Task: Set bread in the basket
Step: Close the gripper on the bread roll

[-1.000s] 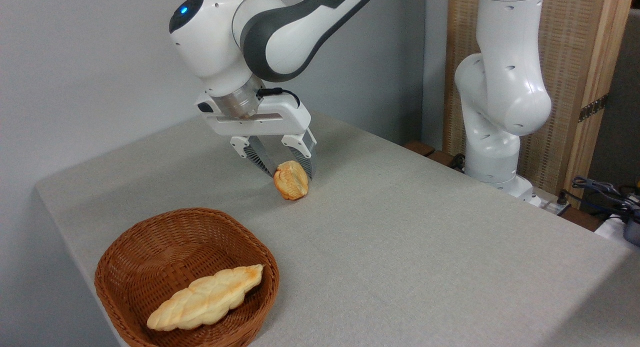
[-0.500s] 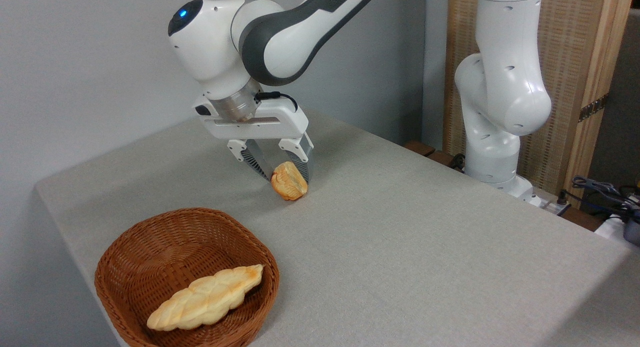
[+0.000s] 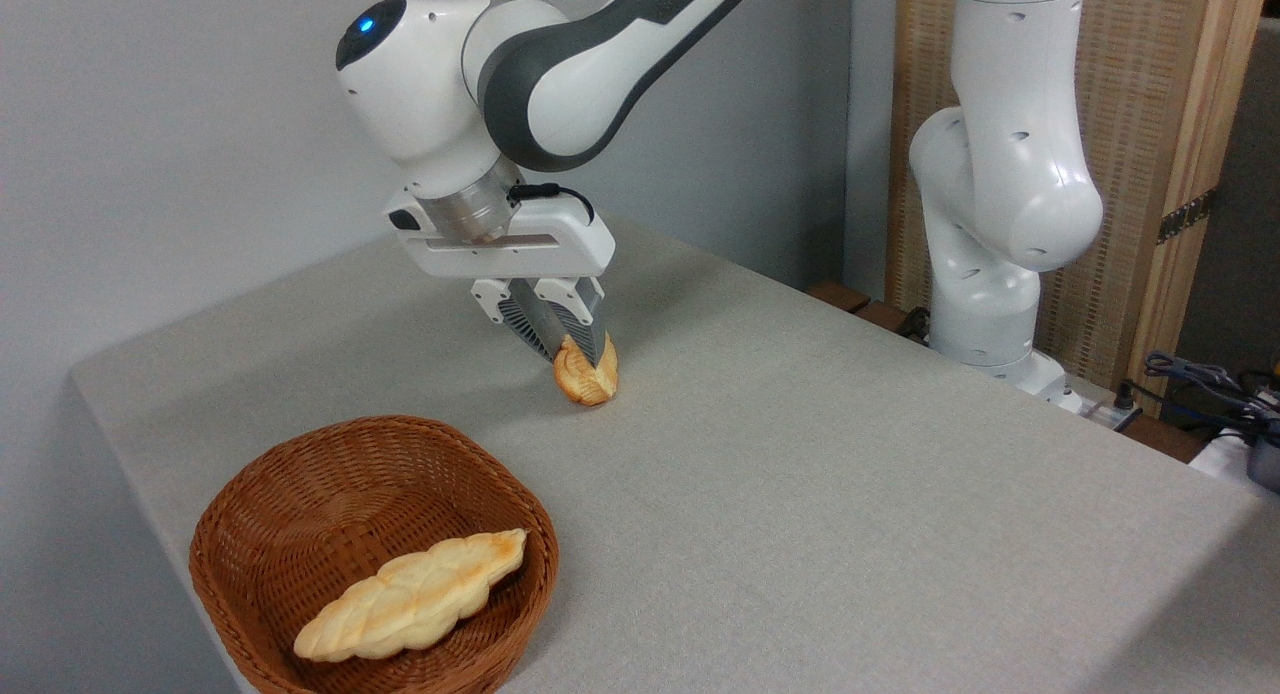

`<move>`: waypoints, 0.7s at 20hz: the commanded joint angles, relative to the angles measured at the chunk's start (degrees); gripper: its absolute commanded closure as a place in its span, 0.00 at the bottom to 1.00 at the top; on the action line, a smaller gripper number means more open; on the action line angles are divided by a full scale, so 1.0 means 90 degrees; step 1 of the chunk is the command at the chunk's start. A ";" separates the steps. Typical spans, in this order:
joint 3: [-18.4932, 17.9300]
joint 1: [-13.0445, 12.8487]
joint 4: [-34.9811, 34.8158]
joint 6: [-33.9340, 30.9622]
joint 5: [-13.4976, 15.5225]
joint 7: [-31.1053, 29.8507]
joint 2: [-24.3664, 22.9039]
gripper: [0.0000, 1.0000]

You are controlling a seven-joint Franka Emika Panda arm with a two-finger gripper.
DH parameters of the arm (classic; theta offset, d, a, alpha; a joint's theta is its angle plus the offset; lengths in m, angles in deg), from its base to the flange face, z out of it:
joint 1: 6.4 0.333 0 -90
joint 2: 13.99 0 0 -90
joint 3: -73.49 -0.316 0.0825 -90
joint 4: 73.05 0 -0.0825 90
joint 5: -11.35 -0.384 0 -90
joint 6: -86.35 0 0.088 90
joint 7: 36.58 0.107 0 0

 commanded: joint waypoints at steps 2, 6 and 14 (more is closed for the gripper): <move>-0.0052 -0.0064 -0.0017 0.0053 -0.0118 0.0029 -0.0005 0.76; -0.0052 -0.0074 -0.0017 0.0043 -0.0128 0.0039 -0.0005 0.78; -0.0052 -0.0064 -0.0007 0.0033 -0.0128 0.0049 -0.0005 0.78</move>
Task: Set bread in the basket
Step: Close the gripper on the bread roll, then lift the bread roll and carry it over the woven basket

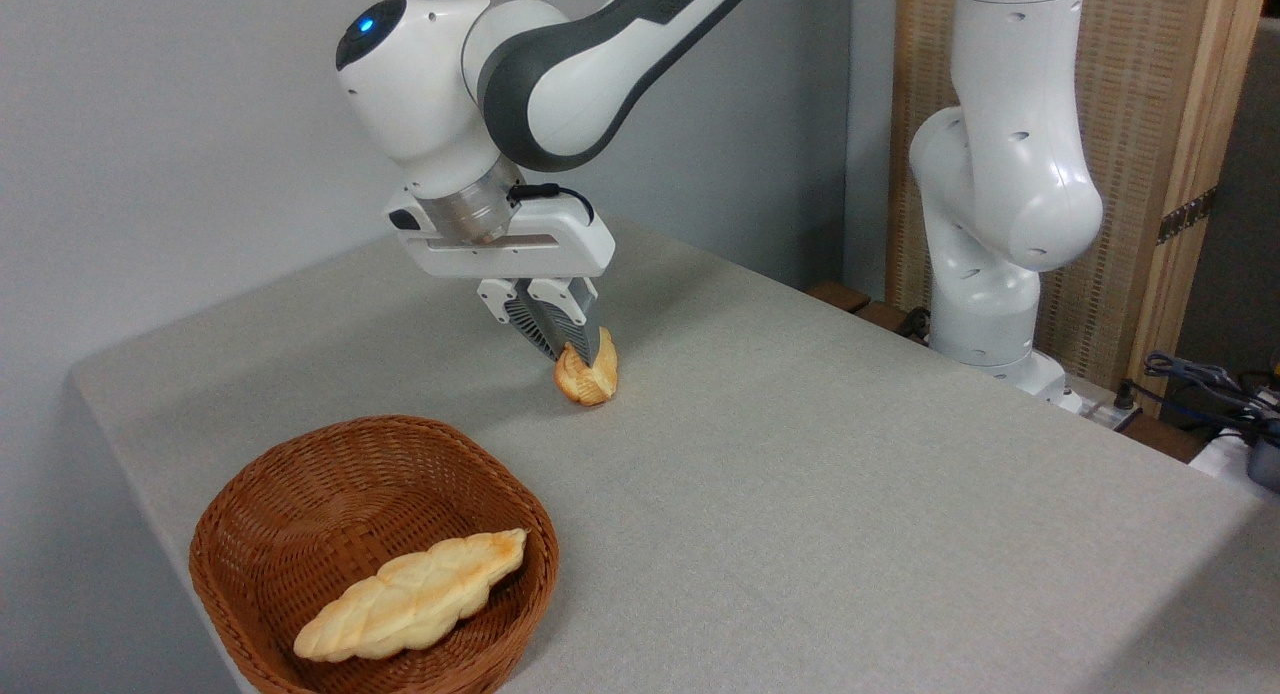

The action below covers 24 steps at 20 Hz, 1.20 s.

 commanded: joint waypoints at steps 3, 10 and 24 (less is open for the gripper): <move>-0.0062 -0.0064 0.0090 -0.0045 -0.0123 0.0081 -0.0073 0.78; -0.0140 -0.0016 0.0822 -0.0289 -0.0123 0.0295 -0.0093 0.78; -0.0960 0.0034 0.1516 0.1429 -0.0582 0.1759 -0.0005 0.71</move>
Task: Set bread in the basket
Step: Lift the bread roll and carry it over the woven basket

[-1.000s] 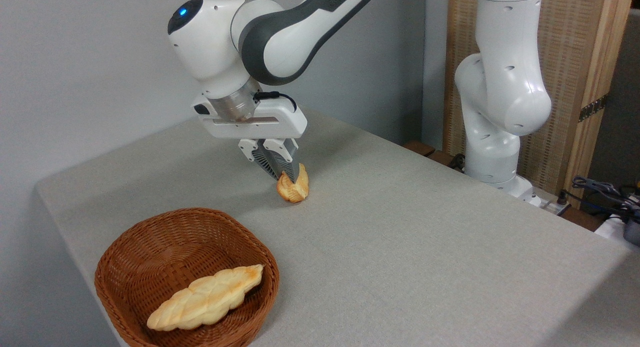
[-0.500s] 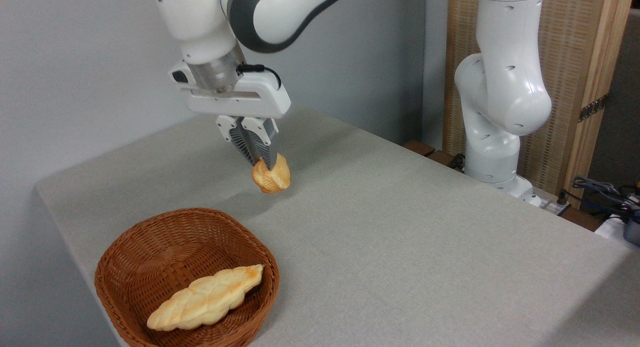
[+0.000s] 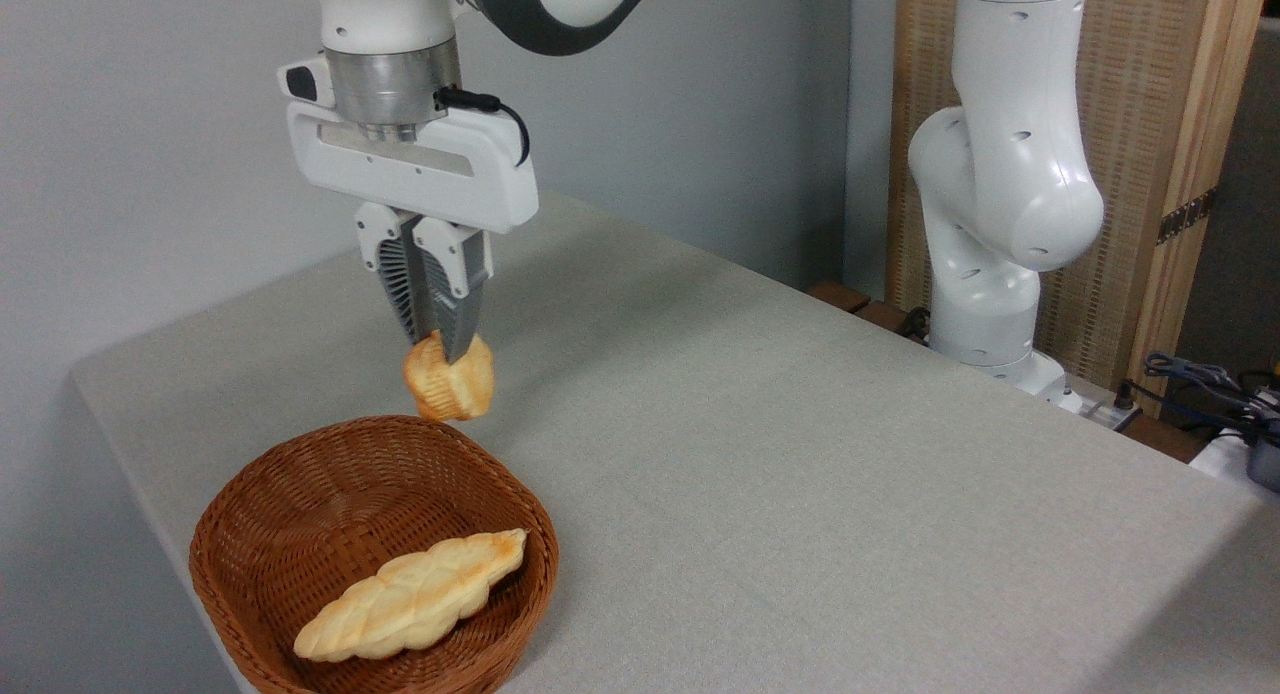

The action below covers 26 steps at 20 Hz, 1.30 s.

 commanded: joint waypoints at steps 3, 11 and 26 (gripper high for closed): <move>-0.0205 -0.0058 0.0030 0.0862 -0.0081 0.0497 0.0213 0.21; -0.0205 -0.0058 0.0040 0.1098 -0.0091 0.0498 0.0419 0.00; -0.0995 -0.0068 0.0049 -0.0151 -0.0022 0.3485 0.0253 0.00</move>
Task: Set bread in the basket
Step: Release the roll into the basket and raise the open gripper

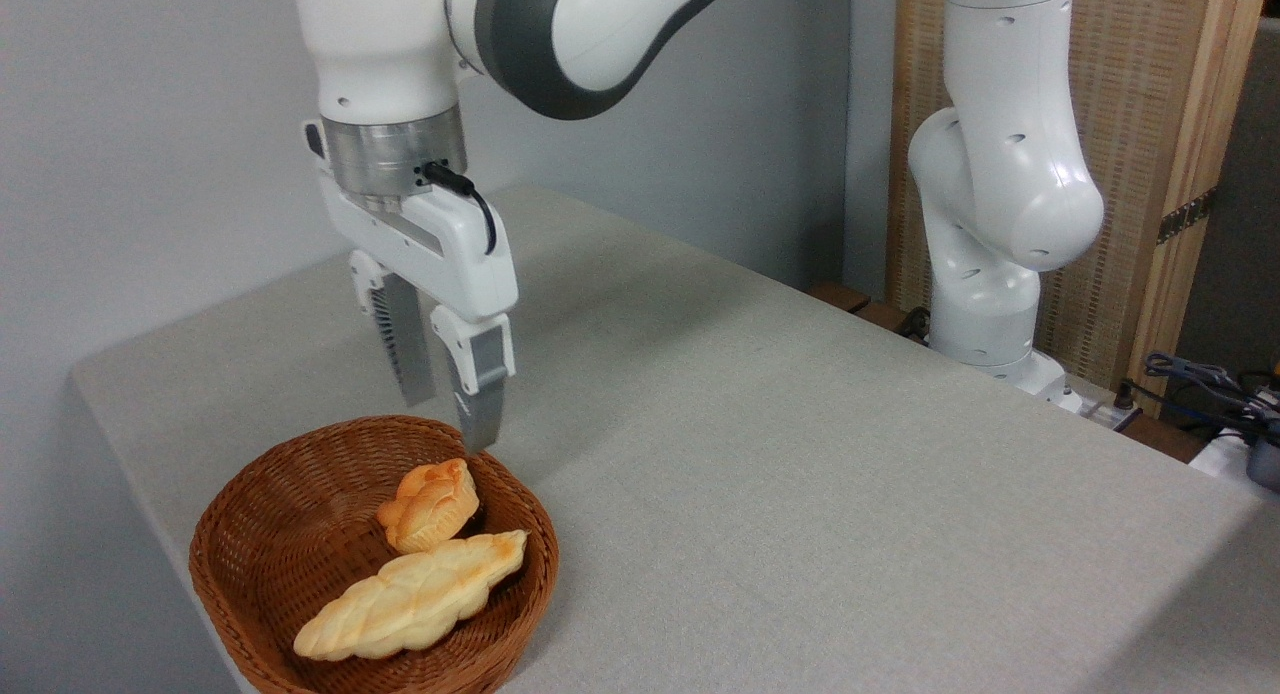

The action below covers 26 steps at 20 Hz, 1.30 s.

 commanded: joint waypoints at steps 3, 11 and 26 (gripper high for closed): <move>-0.0418 -0.0059 0.0022 -0.0307 -0.0020 0.0675 -0.0160 0.00; -0.0536 -0.0059 0.0022 -0.0307 0.0145 0.0686 -0.0151 0.00; 0.0858 0.1424 0.0032 -0.0307 0.0146 0.0354 -0.0151 0.00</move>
